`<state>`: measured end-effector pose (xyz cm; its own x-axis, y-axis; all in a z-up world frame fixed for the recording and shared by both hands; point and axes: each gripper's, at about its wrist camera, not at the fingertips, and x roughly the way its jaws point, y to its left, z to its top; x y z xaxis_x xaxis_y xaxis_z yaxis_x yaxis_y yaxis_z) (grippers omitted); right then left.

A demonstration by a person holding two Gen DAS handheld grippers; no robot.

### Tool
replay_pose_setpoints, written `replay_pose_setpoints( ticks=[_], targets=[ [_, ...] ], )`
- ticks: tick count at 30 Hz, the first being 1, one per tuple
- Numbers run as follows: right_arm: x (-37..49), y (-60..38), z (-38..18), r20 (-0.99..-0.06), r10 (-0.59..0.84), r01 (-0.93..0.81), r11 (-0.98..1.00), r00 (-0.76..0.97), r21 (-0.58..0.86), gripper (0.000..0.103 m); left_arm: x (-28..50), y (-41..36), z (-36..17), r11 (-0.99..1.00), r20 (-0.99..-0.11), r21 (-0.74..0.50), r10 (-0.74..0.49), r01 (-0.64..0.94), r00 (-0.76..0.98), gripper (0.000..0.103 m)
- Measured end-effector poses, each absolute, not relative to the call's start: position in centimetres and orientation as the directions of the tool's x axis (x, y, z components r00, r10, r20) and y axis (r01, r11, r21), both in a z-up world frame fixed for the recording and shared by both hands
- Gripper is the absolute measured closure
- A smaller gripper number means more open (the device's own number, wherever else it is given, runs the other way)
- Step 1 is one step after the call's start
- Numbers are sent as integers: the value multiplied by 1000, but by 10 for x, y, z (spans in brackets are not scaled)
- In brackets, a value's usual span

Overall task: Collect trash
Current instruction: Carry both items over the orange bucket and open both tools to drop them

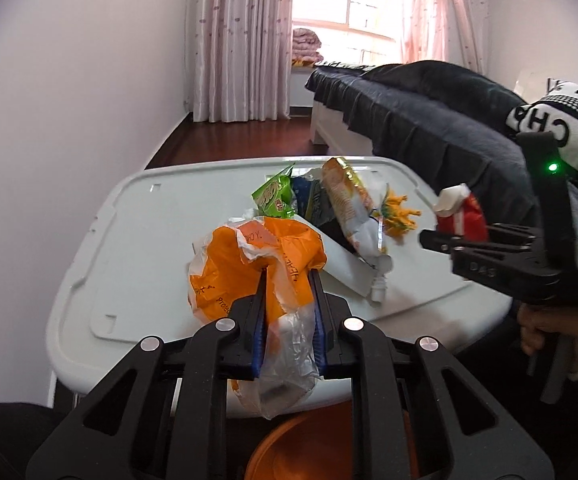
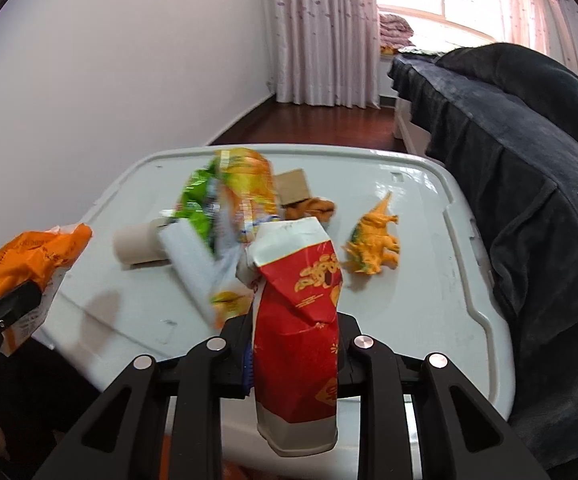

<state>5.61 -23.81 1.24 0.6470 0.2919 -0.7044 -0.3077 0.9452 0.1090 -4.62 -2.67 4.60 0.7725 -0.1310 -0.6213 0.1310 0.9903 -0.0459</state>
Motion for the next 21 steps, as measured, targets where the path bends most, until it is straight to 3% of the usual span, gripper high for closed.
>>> replay_pose_setpoints(
  ticks=[11,21],
  targets=[
    [-30,-224,10,-753,418,-407,887,509,217,78,-105,-31,19,972,-739,11,-150,234,656,86],
    [-91,-189,-40,-870,380,-524,834,314,175,78,-126,-29,-28,960,-854,-42,-178,275,490,86]
  ],
)
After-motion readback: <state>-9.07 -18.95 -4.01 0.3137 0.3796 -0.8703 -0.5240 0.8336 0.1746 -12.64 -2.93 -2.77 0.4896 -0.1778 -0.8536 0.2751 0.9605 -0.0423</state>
